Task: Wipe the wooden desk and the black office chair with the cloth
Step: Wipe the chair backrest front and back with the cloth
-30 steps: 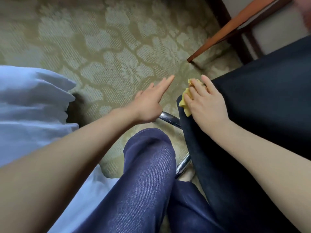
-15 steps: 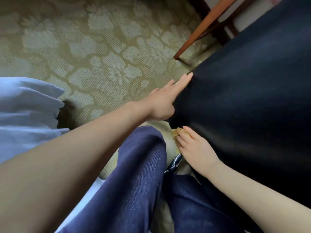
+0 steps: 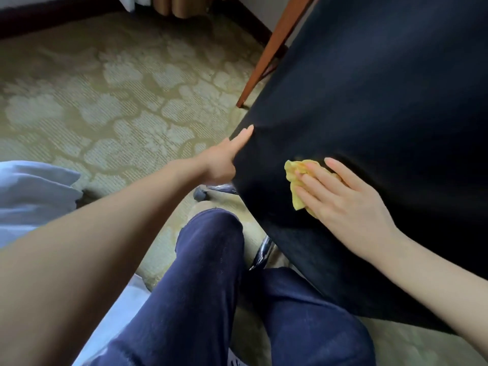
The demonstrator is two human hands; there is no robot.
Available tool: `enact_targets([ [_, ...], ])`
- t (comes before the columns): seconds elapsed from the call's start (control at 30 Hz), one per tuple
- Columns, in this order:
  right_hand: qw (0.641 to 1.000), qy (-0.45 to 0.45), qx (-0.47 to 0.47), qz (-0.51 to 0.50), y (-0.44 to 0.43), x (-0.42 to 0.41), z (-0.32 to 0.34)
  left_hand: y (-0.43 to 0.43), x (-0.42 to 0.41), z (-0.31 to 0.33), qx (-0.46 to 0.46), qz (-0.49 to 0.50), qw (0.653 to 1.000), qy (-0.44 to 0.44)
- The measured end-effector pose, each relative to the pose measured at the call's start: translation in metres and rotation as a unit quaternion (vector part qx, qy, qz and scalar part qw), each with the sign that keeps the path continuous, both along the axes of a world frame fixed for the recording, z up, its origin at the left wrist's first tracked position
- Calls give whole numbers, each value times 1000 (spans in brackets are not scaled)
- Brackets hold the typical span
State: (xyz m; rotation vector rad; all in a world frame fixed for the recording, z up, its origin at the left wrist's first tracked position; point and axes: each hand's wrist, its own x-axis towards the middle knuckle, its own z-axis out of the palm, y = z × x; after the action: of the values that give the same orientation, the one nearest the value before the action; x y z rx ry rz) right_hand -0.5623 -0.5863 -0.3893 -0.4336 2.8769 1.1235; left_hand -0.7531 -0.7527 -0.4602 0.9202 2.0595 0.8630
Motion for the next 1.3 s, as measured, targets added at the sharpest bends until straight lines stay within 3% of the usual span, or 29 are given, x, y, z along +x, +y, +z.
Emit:
enact_targets([
  [0.17, 998, 60, 19, -3, -10, -49, 0, -16, -17, -2, -19, -1, 999, 41],
  [0.37, 993, -18, 114, -40, -26, -124, -42, -30, -42, -16, -25, 21, 997, 73],
  [0.53, 987, -81, 113, -80, -42, -169, -91, -33, -48, -36, -11, 35, 999, 39],
  [0.7, 975, -148, 109, -127, -55, -181, -139, -28, -43, -43, 61, 71, 995, -43],
  [0.73, 977, -140, 115, -113, -55, -179, -148, -25, -41, -42, 68, 67, 994, -52],
  [0.87, 950, -277, 130, -62, -55, -145, -173, -16, -28, -34, 61, 15, 997, -37],
  [1.0, 948, -302, 95, -35, -41, -97, -169, -9, -8, -25, 60, -33, 997, -47],
  [1.13, 934, -341, 107, 6, -24, -35, -157, 2, 17, -11, 77, -7, 991, -108],
  [1.23, 942, -319, 103, -27, -12, 21, -138, 14, 36, 4, 101, 7, 986, -134],
  [1.3, 960, -273, 53, -19, -5, 49, -115, 19, 47, 13, 102, 19, 987, -126],
])
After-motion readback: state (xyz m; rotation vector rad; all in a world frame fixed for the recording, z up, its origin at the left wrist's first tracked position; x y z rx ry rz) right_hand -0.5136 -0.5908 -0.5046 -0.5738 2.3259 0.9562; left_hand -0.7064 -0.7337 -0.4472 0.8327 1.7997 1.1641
